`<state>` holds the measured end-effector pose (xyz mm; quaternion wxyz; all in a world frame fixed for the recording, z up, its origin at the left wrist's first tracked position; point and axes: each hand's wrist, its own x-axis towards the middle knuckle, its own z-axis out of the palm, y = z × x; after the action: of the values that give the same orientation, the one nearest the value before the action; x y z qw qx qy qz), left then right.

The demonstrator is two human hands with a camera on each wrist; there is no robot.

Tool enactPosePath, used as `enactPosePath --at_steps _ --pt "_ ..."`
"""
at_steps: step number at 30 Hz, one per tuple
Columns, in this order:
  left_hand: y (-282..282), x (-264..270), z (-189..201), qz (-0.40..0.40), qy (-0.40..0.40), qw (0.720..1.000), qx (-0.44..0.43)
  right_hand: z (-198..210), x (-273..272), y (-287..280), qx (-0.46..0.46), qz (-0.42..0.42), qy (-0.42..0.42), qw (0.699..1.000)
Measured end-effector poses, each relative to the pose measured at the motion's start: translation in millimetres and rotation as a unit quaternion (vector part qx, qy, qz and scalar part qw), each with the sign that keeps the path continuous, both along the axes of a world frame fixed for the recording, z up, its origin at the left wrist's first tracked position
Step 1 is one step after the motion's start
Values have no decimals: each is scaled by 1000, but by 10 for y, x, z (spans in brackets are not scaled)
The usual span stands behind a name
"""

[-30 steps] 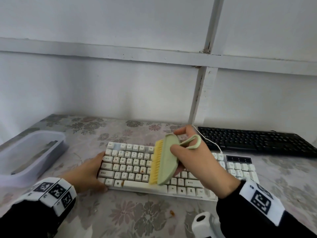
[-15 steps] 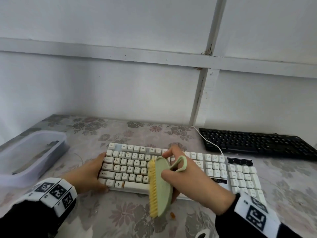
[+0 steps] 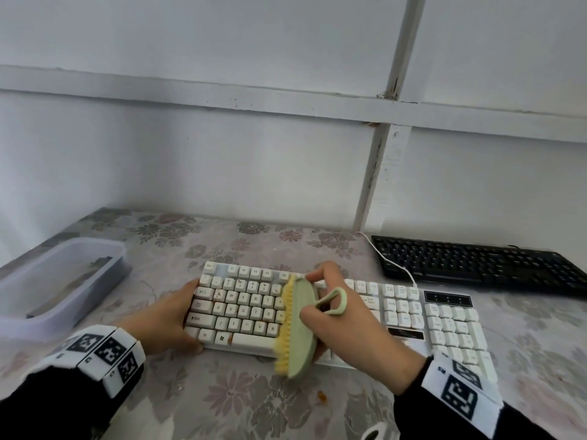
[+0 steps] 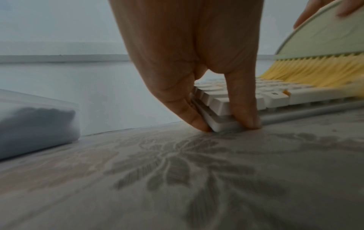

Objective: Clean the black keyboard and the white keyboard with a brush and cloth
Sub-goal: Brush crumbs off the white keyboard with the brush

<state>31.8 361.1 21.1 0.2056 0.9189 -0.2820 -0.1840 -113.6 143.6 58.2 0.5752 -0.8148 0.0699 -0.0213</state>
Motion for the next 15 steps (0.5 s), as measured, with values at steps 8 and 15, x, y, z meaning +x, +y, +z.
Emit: enactPosePath --at_steps 8,15 --pt "-15 -22 17 -2 0 1000 9 199 128 -75 67 -47 -55 995" --pt "-6 -14 17 1 -6 1000 5 46 250 67 15 -37 -67 997"
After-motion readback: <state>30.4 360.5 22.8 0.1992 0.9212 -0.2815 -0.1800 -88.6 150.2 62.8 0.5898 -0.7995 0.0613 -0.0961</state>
